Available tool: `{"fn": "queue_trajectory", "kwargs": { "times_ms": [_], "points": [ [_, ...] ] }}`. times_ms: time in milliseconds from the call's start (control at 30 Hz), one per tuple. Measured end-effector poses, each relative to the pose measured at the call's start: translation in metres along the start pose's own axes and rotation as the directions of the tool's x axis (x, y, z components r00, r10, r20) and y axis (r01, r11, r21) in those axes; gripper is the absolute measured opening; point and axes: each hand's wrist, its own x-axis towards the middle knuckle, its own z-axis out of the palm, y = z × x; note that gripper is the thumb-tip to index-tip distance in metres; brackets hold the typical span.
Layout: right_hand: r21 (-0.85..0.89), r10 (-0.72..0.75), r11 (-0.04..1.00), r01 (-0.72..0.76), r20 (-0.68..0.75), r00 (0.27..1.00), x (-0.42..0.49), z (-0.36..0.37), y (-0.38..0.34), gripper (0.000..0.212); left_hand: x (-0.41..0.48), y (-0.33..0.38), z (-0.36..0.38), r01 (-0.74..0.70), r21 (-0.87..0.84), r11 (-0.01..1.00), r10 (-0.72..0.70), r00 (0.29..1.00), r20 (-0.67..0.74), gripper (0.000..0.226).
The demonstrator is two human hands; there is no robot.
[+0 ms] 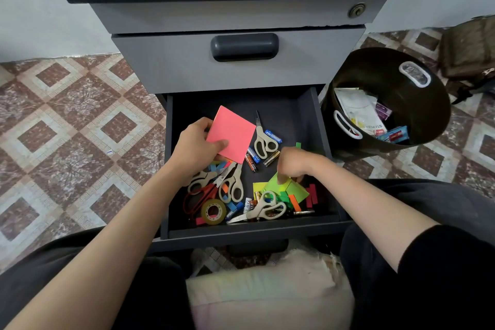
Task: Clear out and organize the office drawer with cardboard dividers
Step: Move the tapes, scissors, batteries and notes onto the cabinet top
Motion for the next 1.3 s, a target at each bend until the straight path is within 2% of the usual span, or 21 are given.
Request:
{"fn": "queue_trajectory", "kwargs": {
  "times_ms": [167,300,367,533,600,700,767,867,967,1033,1100,1200,1300],
  "points": [
    [-0.006,-0.086,0.996,0.086,-0.196,0.977,-0.007,-0.023,0.003,0.023,0.002,-0.001,0.000,0.008,-0.016,1.000,-0.008,1.000,-0.009,0.025],
    [0.149,-0.134,0.970,0.193,-0.334,0.933,-0.013,-0.030,0.004,0.015,0.003,0.000,-0.001,0.023,-0.060,0.998,-0.024,1.000,-0.008,0.029],
    [0.205,-0.145,0.952,0.226,-0.347,0.927,-0.015,-0.033,0.003,0.012,0.002,0.000,-0.002,0.031,-0.081,0.996,-0.032,0.999,-0.009,0.034],
    [0.201,-0.232,0.927,0.318,-0.359,0.904,-0.020,-0.035,-0.001,0.007,0.002,0.000,-0.003,0.018,-0.059,0.998,-0.019,1.000,-0.023,0.035],
    [0.206,-0.215,0.931,0.302,-0.360,0.908,-0.018,-0.033,-0.001,0.011,0.002,0.001,-0.003,0.007,-0.049,0.999,-0.008,1.000,-0.026,0.030],
    [0.284,-0.115,0.931,0.231,-0.372,0.921,-0.013,-0.032,0.003,0.017,0.003,0.000,-0.004,0.005,-0.047,0.999,-0.006,1.000,-0.024,0.019],
    [0.334,-0.068,0.923,0.192,-0.351,0.934,-0.009,-0.033,0.005,0.012,0.004,-0.001,-0.004,0.026,-0.113,0.993,-0.029,0.999,-0.020,0.011],
    [0.373,-0.060,0.912,0.167,-0.282,0.957,-0.004,-0.027,0.003,0.005,0.006,-0.001,-0.007,0.118,-0.338,0.934,-0.130,0.991,-0.014,0.011],
    [0.460,-0.030,0.877,0.141,-0.241,0.970,0.002,-0.018,0.003,0.018,0.005,0.003,-0.010,0.181,-0.498,0.848,-0.195,0.981,0.026,0.019],
    [0.585,0.005,0.804,0.110,-0.192,0.981,0.004,-0.015,0.005,0.023,0.002,0.006,-0.010,0.207,-0.574,0.793,-0.197,0.977,0.080,0.018],
    [0.651,0.018,0.755,0.083,-0.147,0.989,0.003,-0.014,0.004,0.027,-0.001,0.009,-0.010,0.230,-0.609,0.759,-0.178,0.973,0.145,0.015],
    [0.670,-0.006,0.740,0.060,-0.083,0.997,-0.003,-0.008,-0.002,0.025,-0.003,0.009,-0.008,0.217,-0.553,0.804,-0.136,0.973,0.184,0.014],
    [0.754,-0.063,0.657,0.020,0.028,0.998,-0.008,-0.006,-0.003,0.043,-0.001,0.007,-0.006,0.194,-0.523,0.830,-0.121,0.978,0.172,0.020]
  ]
}}
